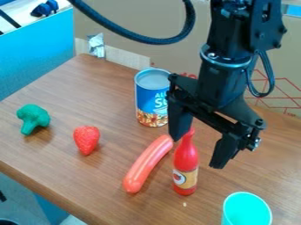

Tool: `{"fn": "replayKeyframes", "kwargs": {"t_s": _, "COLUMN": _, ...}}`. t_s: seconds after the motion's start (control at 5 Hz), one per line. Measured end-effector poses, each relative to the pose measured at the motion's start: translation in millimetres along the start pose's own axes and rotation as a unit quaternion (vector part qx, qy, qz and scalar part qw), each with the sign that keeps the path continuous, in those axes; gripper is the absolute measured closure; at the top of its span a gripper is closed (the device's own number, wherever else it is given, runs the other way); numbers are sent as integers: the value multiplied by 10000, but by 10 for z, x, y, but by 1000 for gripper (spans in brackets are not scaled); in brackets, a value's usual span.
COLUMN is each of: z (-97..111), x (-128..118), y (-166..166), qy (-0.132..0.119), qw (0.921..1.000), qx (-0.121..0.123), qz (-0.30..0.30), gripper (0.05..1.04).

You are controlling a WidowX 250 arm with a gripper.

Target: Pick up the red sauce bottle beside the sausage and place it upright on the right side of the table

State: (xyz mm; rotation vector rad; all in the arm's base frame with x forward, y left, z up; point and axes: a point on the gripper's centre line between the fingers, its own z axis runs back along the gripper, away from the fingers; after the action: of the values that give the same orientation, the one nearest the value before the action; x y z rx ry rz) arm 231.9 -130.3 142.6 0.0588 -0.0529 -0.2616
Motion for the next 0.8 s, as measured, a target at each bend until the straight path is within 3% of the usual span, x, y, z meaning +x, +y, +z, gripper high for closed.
{"fn": "replayKeyframes", "kwargs": {"t_s": 0.2, "z": -66, "x": -19, "y": -2, "qy": 127, "qw": 9999, "qx": 31, "qz": 8, "gripper": 81}}
{"fn": "replayKeyframes", "kwargs": {"t_s": 0.8, "z": -85, "x": 45, "y": 189, "qy": 86, "qw": 9991, "qx": 47, "qz": 413, "gripper": 81}}
